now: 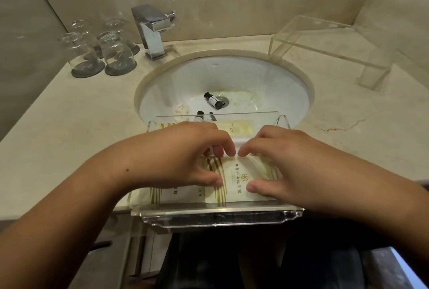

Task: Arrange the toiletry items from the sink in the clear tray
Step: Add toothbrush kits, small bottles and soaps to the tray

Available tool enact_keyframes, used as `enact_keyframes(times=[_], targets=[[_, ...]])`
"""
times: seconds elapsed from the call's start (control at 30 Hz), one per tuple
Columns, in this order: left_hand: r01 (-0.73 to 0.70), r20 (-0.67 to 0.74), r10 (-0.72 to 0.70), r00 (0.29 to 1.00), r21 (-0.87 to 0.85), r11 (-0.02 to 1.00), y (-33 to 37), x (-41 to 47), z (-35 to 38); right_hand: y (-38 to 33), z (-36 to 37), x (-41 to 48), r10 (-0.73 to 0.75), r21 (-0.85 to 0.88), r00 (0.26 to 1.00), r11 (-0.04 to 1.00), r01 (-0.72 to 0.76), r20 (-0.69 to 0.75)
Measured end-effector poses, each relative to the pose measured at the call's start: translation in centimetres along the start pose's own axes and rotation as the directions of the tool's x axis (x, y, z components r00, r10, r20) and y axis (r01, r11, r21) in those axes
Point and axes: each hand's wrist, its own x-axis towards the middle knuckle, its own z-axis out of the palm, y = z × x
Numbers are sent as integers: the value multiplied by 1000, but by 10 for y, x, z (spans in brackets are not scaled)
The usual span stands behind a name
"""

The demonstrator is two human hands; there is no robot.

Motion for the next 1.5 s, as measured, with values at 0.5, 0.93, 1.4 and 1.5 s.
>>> enact_keyframes(times=[0.5,0.93,1.4,1.5], targets=[[-37,-77,38,996,20,999,-7,0,7,4,5,6,-34,-29,999,999,34,-19],[76,-307,-124,944,-164,984,-65,17,-49,17,-47,57,-66,71,969,994,85,-237],[241,-79,-241,967,-18,970,-175,101,-26,79,-16,198,-70,50,996,996,67,54],[225,-21,-224,974,10,974,-189,116,-16,88,-1,221,-78,51,989,996,72,124]])
